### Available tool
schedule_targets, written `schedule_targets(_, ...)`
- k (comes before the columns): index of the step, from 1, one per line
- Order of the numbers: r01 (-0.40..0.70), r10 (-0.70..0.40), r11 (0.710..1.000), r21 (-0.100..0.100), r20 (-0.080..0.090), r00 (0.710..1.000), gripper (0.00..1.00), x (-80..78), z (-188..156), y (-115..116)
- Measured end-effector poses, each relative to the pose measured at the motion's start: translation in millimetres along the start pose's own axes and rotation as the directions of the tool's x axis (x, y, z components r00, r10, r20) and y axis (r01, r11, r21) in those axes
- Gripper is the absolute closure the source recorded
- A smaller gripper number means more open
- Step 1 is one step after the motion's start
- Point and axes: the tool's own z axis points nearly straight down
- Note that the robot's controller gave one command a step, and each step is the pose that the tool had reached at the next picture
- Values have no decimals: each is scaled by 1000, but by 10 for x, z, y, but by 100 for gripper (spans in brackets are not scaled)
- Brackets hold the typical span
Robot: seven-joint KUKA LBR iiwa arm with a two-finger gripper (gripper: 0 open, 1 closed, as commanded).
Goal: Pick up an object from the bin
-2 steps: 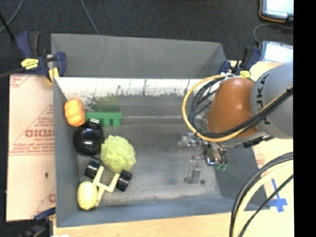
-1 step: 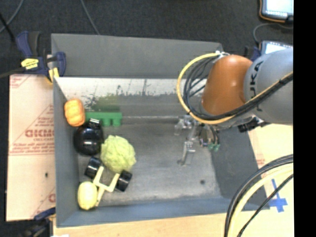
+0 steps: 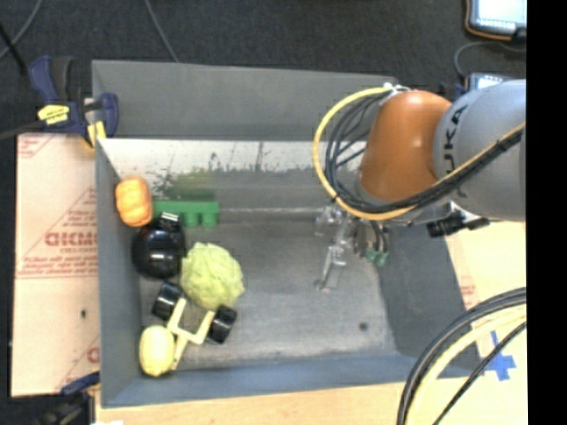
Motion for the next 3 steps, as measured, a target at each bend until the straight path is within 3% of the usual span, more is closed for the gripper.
schedule_targets(1,62,-62,998,-9,-4,998,0,-130,90,540)
schedule_targets(2,158,-158,987,-6,1,987,0,-153,267,294)
schedule_targets(3,167,-167,986,0,4,986,0,-293,520,450)
